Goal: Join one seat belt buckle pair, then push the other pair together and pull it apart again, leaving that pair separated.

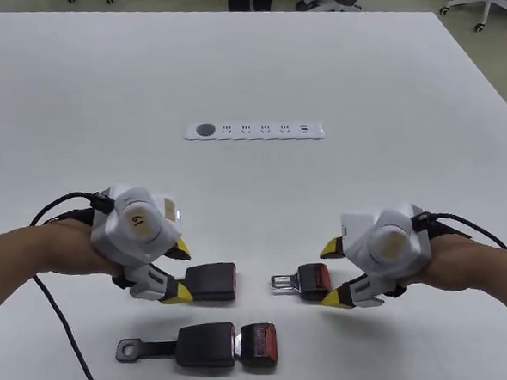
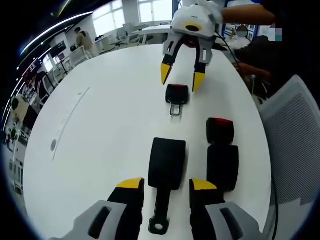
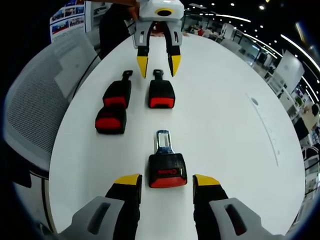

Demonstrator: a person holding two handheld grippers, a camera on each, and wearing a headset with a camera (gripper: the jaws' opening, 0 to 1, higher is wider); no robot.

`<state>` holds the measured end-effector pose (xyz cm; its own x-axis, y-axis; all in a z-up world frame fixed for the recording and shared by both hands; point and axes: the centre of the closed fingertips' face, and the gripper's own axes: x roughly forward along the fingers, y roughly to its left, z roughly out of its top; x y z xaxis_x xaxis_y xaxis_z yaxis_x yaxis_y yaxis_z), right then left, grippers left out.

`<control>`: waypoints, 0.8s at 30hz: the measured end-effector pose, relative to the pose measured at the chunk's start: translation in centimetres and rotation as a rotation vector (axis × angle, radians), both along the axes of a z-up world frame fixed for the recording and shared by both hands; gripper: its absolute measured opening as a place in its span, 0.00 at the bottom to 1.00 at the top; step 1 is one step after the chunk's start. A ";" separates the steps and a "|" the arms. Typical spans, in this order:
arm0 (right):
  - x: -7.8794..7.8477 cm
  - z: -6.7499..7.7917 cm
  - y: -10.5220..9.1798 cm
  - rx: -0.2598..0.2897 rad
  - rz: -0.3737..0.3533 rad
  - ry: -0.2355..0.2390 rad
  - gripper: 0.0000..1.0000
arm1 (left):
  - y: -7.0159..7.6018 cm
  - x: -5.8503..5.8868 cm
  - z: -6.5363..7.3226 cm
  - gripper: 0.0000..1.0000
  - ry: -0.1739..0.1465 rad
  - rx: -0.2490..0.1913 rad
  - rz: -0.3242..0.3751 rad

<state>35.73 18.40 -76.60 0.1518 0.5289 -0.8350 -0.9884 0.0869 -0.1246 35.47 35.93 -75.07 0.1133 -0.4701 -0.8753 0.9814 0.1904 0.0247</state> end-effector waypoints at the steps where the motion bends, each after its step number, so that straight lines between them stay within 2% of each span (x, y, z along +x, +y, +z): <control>1: -0.1 0.1 0.0 -0.004 0.005 0.001 0.38 | -0.1 0.0 0.0 0.37 0.006 0.004 -0.004; 5: -0.2 -0.5 0.1 -0.011 0.019 0.017 0.37 | -0.1 0.0 -1.1 0.35 0.022 0.022 -0.022; 12: -0.1 -1.1 0.3 -0.019 0.032 0.033 0.36 | -0.4 0.1 -1.4 0.34 0.032 0.039 -0.046; 17: -0.1 -1.4 0.3 -0.019 0.036 0.039 0.33 | -0.4 0.2 -1.9 0.32 0.030 0.049 -0.065; 24: -0.2 -1.4 0.3 -0.014 0.038 0.040 0.32 | -0.7 -0.1 -1.8 0.31 0.028 0.054 -0.088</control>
